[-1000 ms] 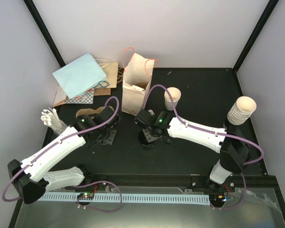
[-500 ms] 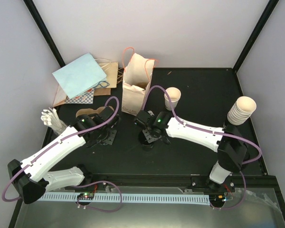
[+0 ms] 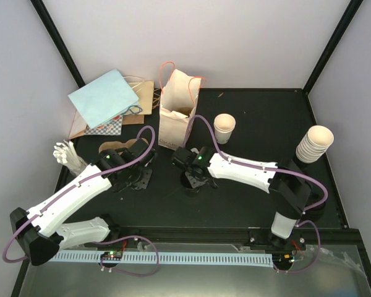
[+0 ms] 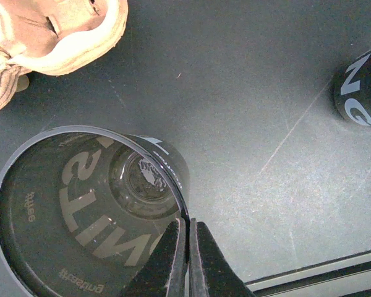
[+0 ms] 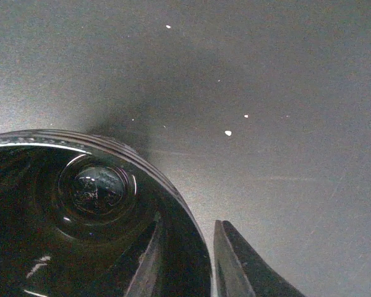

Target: Pack the takeout coffee

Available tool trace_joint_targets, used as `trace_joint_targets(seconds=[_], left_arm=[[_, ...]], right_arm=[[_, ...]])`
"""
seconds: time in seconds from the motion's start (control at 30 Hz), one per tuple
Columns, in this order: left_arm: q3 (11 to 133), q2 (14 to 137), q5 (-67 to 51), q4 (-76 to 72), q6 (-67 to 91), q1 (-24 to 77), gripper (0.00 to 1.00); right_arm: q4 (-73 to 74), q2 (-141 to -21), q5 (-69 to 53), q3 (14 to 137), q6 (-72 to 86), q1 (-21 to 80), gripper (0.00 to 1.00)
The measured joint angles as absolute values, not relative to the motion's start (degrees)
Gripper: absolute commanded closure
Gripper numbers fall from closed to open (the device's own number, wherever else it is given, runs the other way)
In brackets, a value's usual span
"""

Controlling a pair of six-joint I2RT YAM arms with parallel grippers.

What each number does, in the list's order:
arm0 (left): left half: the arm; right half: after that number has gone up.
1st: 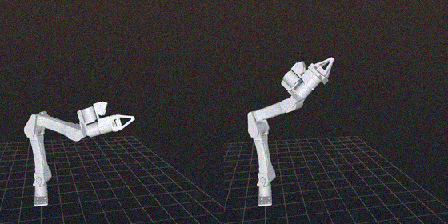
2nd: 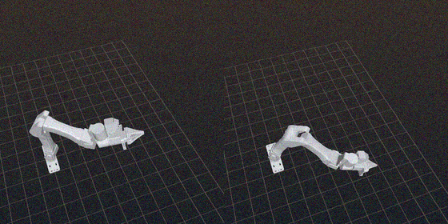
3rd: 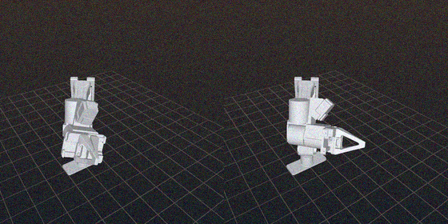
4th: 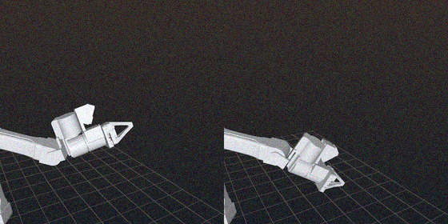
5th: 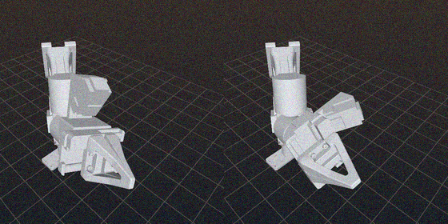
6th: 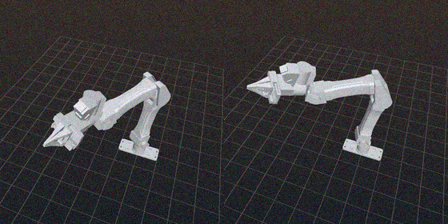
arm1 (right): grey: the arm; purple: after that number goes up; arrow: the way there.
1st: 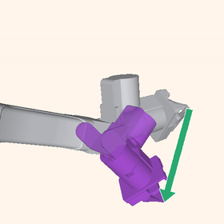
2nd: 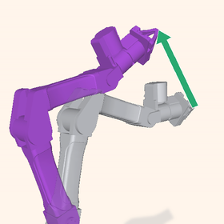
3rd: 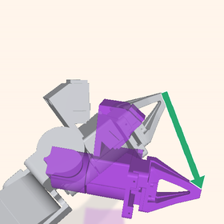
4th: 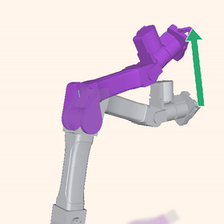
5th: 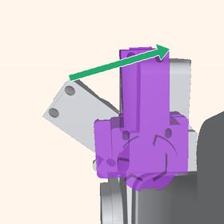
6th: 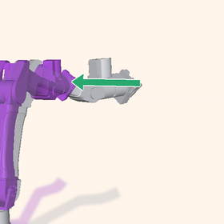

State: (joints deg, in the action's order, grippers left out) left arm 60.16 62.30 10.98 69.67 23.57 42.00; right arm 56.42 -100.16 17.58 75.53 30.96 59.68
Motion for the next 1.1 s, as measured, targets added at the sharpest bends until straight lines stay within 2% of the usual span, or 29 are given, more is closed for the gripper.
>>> trace_joint_targets(seconds=[0.2, 0.5, 0.73, 0.9, 1.1], left_arm=[[60.2, 62.3, 10.6, 69.6, 23.6, 42.0, 0.99], [60.2, 62.4, 9.7, 69.4, 23.4, 42.0, 0.98], [60.2, 64.0, 8.5, 68.9, 23.0, 42.1, 0.98], [60.3, 64.6, 7.7, 68.4, 23.0, 42.9, 0.98], [62.3, 68.1, 7.2, 67.1, 23.7, 47.4, 0.98]], right_arm=[[55.8, -100.4, 17.0, 75.7, 31.2, 59.7, 0.98], [54.7, -97.5, 15.8, 75.0, 31.4, 58.6, 0.99], [54.7, -91.0, 15.2, 71.2, 30.7, 54.4, 0.99], [54.4, -85.2, 14.5, 65.3, 30.0, 48.1, 0.99], [54.3, -79.4, 13.5, 59.7, 30.2, 33.3, 0.99]])
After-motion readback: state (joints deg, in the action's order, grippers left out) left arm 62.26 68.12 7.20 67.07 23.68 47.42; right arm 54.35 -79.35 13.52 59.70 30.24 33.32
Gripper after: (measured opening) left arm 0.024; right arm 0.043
